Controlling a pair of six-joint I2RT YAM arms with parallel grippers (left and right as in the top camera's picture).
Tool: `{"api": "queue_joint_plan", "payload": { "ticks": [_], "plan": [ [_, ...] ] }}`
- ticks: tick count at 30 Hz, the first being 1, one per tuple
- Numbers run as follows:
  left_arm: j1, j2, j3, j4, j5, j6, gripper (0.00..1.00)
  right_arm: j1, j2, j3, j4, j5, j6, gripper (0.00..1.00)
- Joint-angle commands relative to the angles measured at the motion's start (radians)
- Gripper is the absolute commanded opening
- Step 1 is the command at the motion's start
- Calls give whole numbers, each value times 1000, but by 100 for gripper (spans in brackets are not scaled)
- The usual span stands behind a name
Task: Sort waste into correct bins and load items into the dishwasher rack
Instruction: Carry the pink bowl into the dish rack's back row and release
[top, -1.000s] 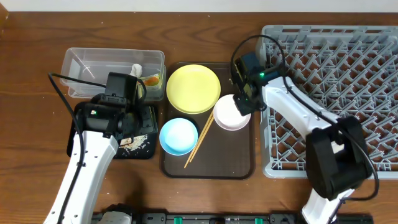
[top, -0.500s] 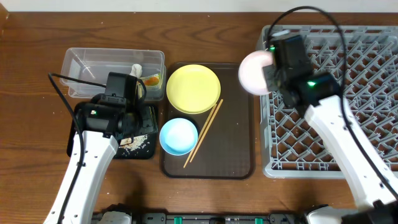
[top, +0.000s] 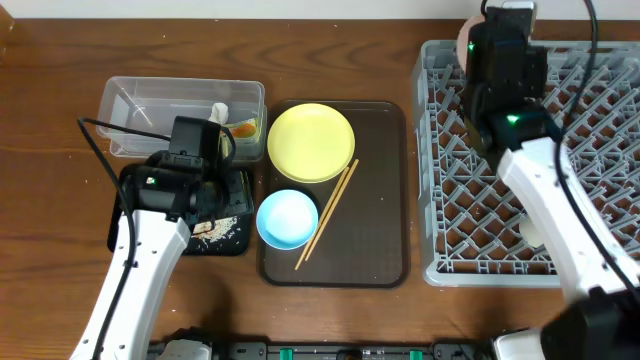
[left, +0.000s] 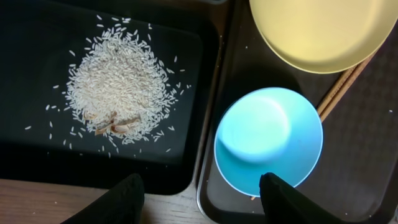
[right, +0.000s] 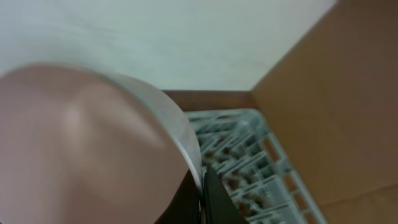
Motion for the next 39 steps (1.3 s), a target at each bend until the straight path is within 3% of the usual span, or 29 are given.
{"api": "queue_joint_plan", "payload": {
  "ticks": [1, 13, 30, 34, 39],
  "plan": [
    [5, 6, -6, -4, -11, 13, 63, -19, 77, 13, 49, 113, -106, 1],
    [4, 6, -6, 10, -8, 12, 63, -14, 291, 13, 47, 114, -95, 1],
    [4, 6, -6, 10, -8, 12, 63, 76, 296, 13, -193, 82, 200, 1],
    [4, 6, -6, 9, -5, 13, 63, 80, 296, 13, -190, 87, 215, 1],
    [4, 6, -6, 9, 19, 12, 63, 80, 296, 13, -95, 228, 213, 1]
  ]
}}
